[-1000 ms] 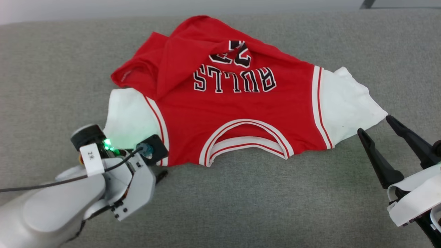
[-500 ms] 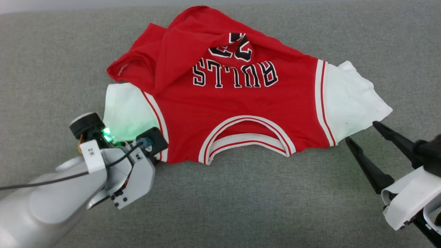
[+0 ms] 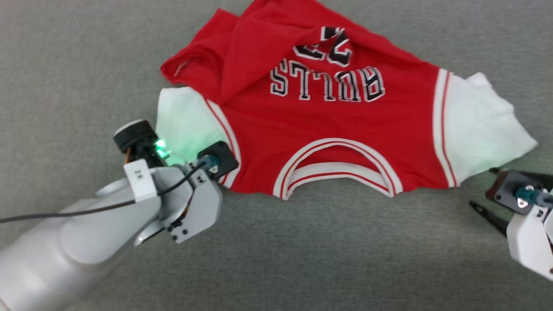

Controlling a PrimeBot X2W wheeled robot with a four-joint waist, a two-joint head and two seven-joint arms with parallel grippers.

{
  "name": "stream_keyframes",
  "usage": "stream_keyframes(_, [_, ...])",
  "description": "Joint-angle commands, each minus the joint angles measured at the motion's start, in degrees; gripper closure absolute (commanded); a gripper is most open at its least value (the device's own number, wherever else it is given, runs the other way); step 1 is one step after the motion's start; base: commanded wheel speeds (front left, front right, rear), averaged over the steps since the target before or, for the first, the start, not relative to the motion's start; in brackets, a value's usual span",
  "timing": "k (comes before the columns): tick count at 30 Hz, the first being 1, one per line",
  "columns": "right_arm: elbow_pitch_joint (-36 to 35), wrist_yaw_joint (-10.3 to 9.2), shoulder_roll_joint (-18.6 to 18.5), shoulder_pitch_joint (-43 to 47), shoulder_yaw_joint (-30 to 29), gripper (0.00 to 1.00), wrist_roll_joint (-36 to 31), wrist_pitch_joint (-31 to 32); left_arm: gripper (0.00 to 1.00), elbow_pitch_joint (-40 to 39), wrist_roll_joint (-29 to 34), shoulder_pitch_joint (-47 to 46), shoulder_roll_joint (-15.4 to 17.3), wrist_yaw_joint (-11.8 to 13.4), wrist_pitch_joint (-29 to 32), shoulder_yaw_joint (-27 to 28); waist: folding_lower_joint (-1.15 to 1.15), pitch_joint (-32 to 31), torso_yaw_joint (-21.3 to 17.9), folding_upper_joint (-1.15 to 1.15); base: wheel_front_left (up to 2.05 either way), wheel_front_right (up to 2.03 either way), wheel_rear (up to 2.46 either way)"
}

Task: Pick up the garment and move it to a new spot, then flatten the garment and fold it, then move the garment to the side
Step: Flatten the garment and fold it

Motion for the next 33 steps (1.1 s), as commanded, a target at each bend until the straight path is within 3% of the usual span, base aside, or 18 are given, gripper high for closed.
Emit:
stream_keyframes(1, [1.82,-0.06,-0.63,-4.96,4.88,0.00,0.54,-0.46,1.00,0.26,0.20,-0.32,-1.60,0.16,-0.18,-0.58,0.00,2.39,2.63,0.00,0.00,0.00,0.00])
stream_keyframes(8, [10.99,-0.06,0.93,-19.23,19.47,0.00,2.14,-4.23,1.00,0.85,0.65,-1.88,-3.72,0.16,-1.46,-0.66,0.00,4.80,5.05,0.00,0.00,0.00,0.00])
stream_keyframes(12, [15.04,-0.18,3.23,-21.43,21.69,0.00,2.02,-5.94,1.00,1.11,-0.22,-2.64,-4.46,0.16,-2.46,-0.70,0.00,5.55,5.80,0.00,0.00,0.00,0.00])
stream_keyframes(13, [15.71,-0.23,3.88,-21.51,21.85,0.33,2.14,-6.19,1.00,1.27,-0.72,-2.81,-4.61,0.17,-2.68,-0.70,0.00,5.62,5.88,0.00,0.00,0.00,0.00])
stream_keyframes(14, [15.88,-0.28,4.61,-20.26,21.97,0.77,1.57,-5.69,1.00,1.36,-1.03,-2.99,-4.80,0.17,-2.77,-0.71,0.00,5.63,5.95,0.00,0.00,0.00,0.00])
stream_keyframes(15, [16.19,-0.27,5.07,-19.34,22.15,1.00,2.01,-5.66,1.00,1.53,-1.63,-3.07,-4.87,0.17,-3.11,-0.70,0.00,5.55,5.94,0.00,0.00,0.00,0.00])
stream_keyframes(23, [19.86,-0.11,5.22,-22.39,20.29,1.00,10.64,-15.95,1.00,3.88,-10.56,-3.61,-3.46,0.17,-9.30,-0.35,0.00,1.87,5.06,0.00,0.00,0.00,0.00])
stream_keyframes(28, [19.46,-0.07,2.91,-19.78,11.70,1.00,16.35,-23.85,1.00,5.10,-19.67,-4.23,-1.38,0.16,-17.78,0.38,0.00,-2.27,4.83,0.00,0.00,0.00,0.00])
stream_keyframes(32, [17.26,-0.07,0.80,-16.22,3.96,1.00,20.58,-26.70,1.00,2.26,-29.59,-2.95,1.22,0.16,-23.30,4.13,0.00,-4.55,4.72,0.00,0.00,0.00,0.00])
stream_keyframes(33, [17.26,-0.07,0.80,-16.22,3.96,1.00,20.58,-26.70,1.00,2.26,-29.59,-2.95,1.22,0.16,-23.30,4.13,0.00,-4.55,4.72,0.00,0.00,0.00,0.00])
